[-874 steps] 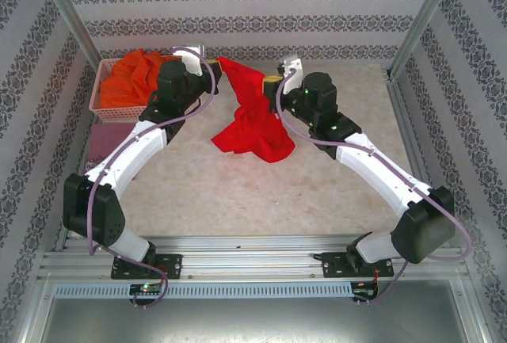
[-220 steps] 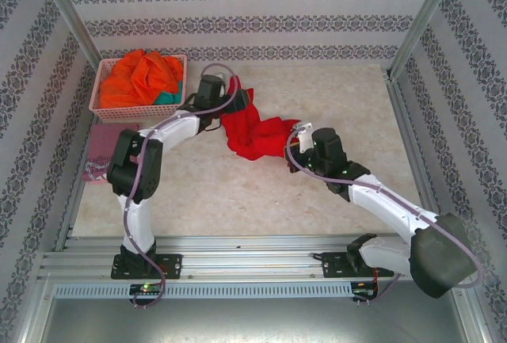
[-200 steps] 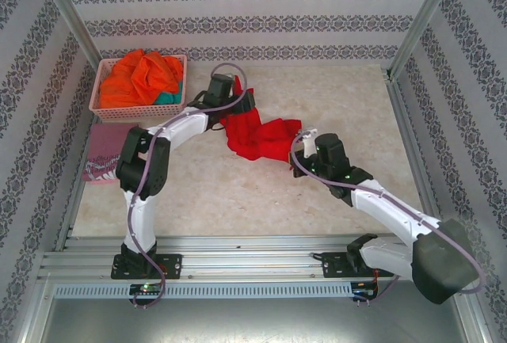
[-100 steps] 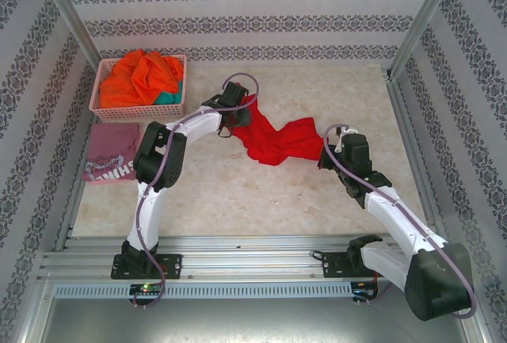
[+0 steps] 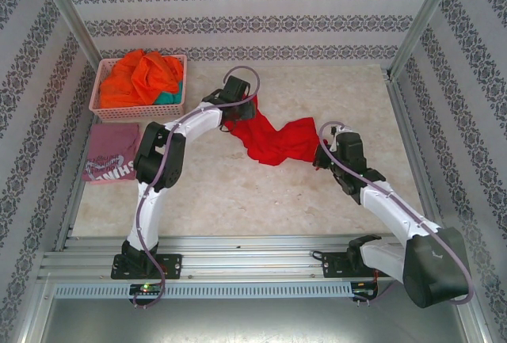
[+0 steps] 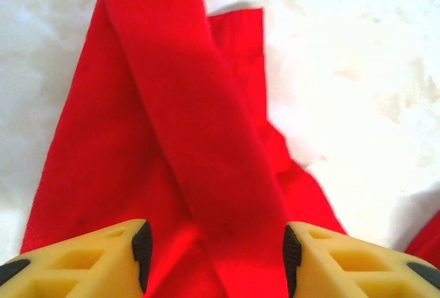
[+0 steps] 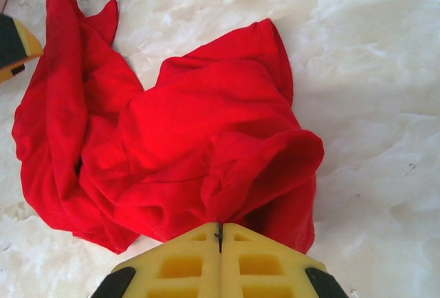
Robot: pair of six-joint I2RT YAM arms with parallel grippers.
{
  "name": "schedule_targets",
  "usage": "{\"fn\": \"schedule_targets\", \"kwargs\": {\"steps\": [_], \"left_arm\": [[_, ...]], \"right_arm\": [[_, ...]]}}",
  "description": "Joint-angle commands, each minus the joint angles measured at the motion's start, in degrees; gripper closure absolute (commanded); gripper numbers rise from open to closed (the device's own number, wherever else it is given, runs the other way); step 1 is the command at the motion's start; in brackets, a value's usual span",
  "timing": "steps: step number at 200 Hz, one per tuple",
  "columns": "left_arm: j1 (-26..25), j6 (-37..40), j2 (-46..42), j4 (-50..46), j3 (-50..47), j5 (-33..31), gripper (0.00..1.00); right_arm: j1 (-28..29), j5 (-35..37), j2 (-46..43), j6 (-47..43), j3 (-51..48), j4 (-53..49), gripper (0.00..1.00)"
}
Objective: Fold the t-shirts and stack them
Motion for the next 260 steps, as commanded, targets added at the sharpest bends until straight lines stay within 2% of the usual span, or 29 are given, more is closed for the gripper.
{"fn": "schedule_targets", "kwargs": {"steps": [1, 30, 76, 92, 101, 110, 161, 230, 260], "left_arm": [[-1.66, -1.01, 2.51, -1.83, 3.1, 0.51, 0.46], [-2.15, -1.81, 6.15, -4.34, 7.3, 2.06, 0.56], [-2.4, -1.91, 9.41, -6.27, 10.83, 2.24, 0.59], [-2.32, -1.73, 9.6, -6.45, 10.93, 2.07, 0.74], [-2.37, -1.65, 9.39, -6.41, 10.8, 2.11, 0.9], [-2.38, -1.72, 8.97, -6.14, 10.62, 1.98, 1.0], [-2.19, -0.03, 2.52, -3.36, 11.53, -0.26, 1.0], [3.25, 2.09, 1.32, -12.7, 40.11, 1.43, 1.0], [5.8, 2.07, -3.11, -11.71, 43.87, 1.71, 1.0]], "right_arm": [[0.94, -0.88, 1.15, 1.17, 0.2, 2.4, 1.0], [1.49, -1.08, 2.3, 1.16, 0.54, 2.96, 1.0], [2.06, -0.97, 2.8, 1.09, 1.29, 3.4, 1.0], [2.07, -0.77, 2.68, 0.95, 1.5, 3.38, 1.0], [2.18, -0.73, 2.68, 0.77, 1.68, 3.32, 1.0], [2.16, -0.73, 2.68, 0.77, 1.86, 3.31, 1.0], [2.14, 1.25, 2.77, -1.04, 4.45, 3.25, 1.0], [-2.13, 3.93, 3.05, -8.85, 23.71, 1.63, 1.0], [-3.47, 3.37, 1.4, -10.64, 30.75, 0.73, 1.0]]}}
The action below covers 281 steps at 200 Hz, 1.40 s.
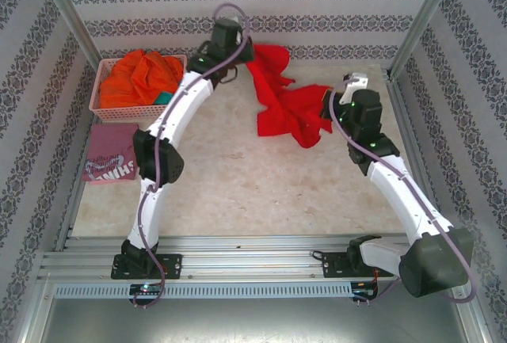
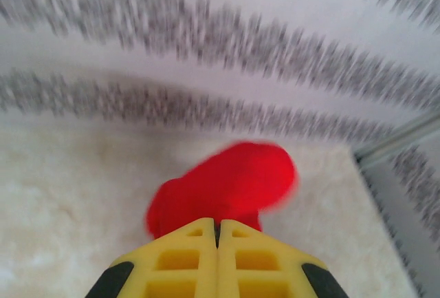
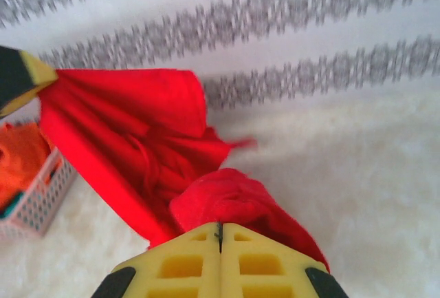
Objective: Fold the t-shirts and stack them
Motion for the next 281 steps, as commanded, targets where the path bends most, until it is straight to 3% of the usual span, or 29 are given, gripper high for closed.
{"fn": "schedule_targets", "kwargs": {"steps": [1, 27, 72, 128, 203, 273, 281], "left_arm": [[2.55, 1.6, -6.57, -1.21, 2.96, 0.18, 1.0], [3.89, 2.62, -14.04, 1.58, -4.4, -0.42, 1.0], [7.75, -1.93, -32.38, 21.37, -37.77, -1.09, 1.0], [8.29, -8.02, -42.25, 30.08, -55.07, 5.35, 1.0], [8.3, -11.65, -44.59, 34.38, -69.14, 7.48, 1.0], [8.34, -14.37, -54.61, 34.56, -102.06, -0.78, 1.0], [8.3, -15.12, -55.52, 33.51, -105.39, -1.34, 0.96]], "right_arm": [[-0.91, 1.07, -2.18, -3.22, 5.39, -0.39, 1.0], [-1.22, 2.39, -6.61, -4.11, 6.18, 0.29, 1.0], [-3.93, 5.57, -16.53, -4.14, 1.85, -1.14, 1.0], [-4.25, 0.65, -20.74, -2.51, 1.79, -3.55, 1.0], [-4.26, -0.54, -18.75, -3.25, 1.62, -3.81, 1.0], [-4.39, -1.4, -19.3, 0.91, -10.77, -13.62, 1.0], [-4.17, -2.16, -19.18, 2.3, -13.12, -14.36, 1.0]]}}
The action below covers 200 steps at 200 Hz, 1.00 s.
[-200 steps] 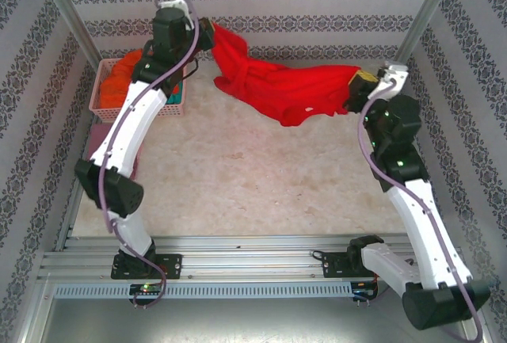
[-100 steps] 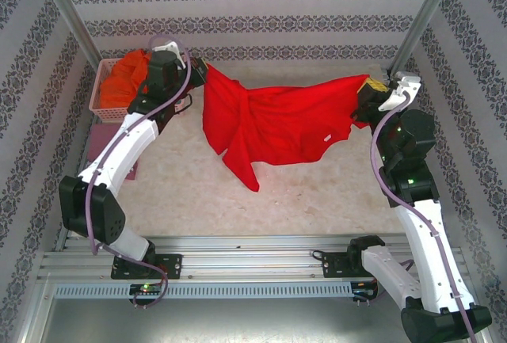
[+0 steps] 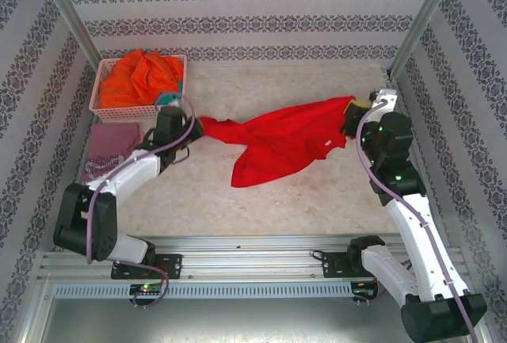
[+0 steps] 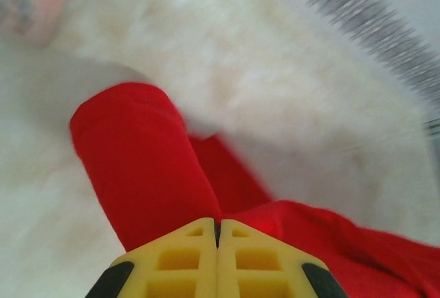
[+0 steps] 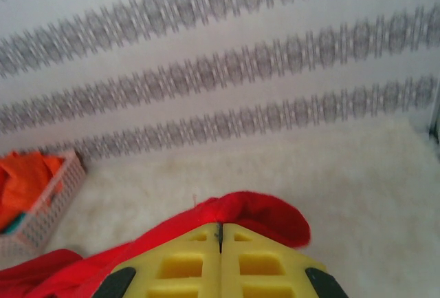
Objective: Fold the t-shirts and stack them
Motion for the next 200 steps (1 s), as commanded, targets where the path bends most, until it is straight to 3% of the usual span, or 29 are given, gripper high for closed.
{"fn": "schedule_targets", "kwargs": {"steps": [1, 36, 60, 72, 91, 153, 200], "left_arm": [[0.25, -2.7, -4.64, -0.2, -7.69, -4.21, 0.95], [-0.85, -2.26, -5.57, -2.46, -13.17, -4.68, 0.44], [-4.33, 3.35, -5.38, -8.32, -7.51, -11.97, 0.18], [-6.19, 6.69, -3.25, -10.65, -3.02, -14.67, 0.1], [-9.21, 10.64, 3.35, -15.44, 5.64, -17.53, 0.09], [-14.52, 11.07, 25.67, -27.83, 28.08, -17.28, 0.3], [-14.98, 7.13, 30.4, -33.04, 31.27, -14.64, 0.42]], "right_arm": [[-0.24, -1.86, -0.55, 4.1, -5.72, -4.67, 1.0], [0.32, -7.41, 2.17, 11.04, -14.13, -1.49, 1.0], [2.36, -8.11, 5.04, 12.53, -16.11, 0.52, 1.0], [3.37, -7.65, 6.5, 12.55, -16.32, 0.89, 1.0], [4.19, -7.13, 8.4, 12.76, -16.49, 2.29, 1.0], [4.98, -6.37, 9.52, 13.26, -17.01, 4.66, 1.0], [4.91, -5.35, 8.86, 12.65, -17.46, 4.09, 1.0]]}}
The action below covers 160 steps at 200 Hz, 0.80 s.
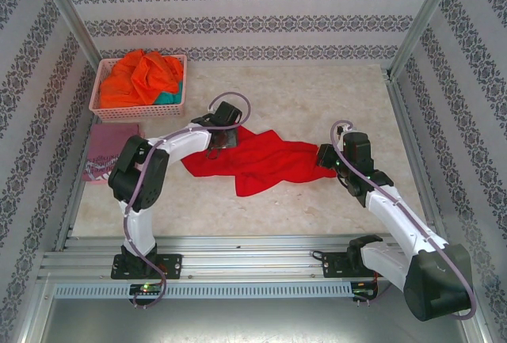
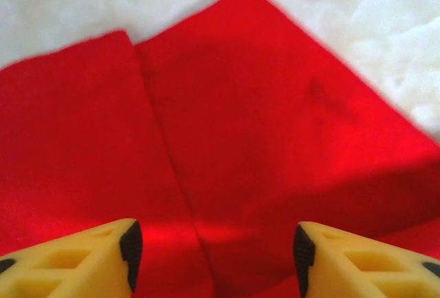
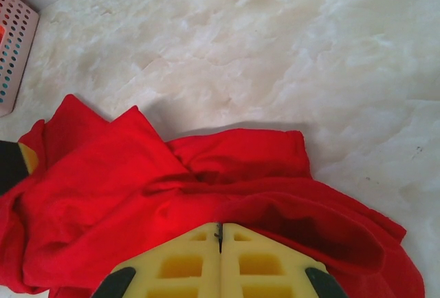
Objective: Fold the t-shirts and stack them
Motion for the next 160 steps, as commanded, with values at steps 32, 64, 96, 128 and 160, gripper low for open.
{"fn": "schedule_targets", "kwargs": {"steps": [32, 64, 96, 128, 160], "left_arm": [[-1.78, -5.05, -1.41, -6.64, -2.34, 2.32, 0.51], [-1.84, -5.92, -1.36, -7.14, -3.05, 2.46, 0.64], [-1.8, -6.17, -4.72, -8.75, -3.56, -2.82, 0.72], [-1.69, -6.07, -9.53, -10.08, -6.9, -11.59, 0.8], [-0.44, -7.83, -13.42, -10.26, -13.02, -12.83, 0.89]], "right_arm": [[0.65, 0.86, 0.02, 0.7, -0.78, 2.05, 1.0], [0.74, 0.01, 2.14, 0.8, -0.11, 3.21, 1.0], [0.78, 0.37, 3.35, 0.2, 0.94, 3.37, 1.0], [0.72, 1.83, 4.06, -0.06, 1.38, 3.25, 1.0], [0.28, 2.41, 5.01, -0.09, 2.13, 3.52, 1.0]]}}
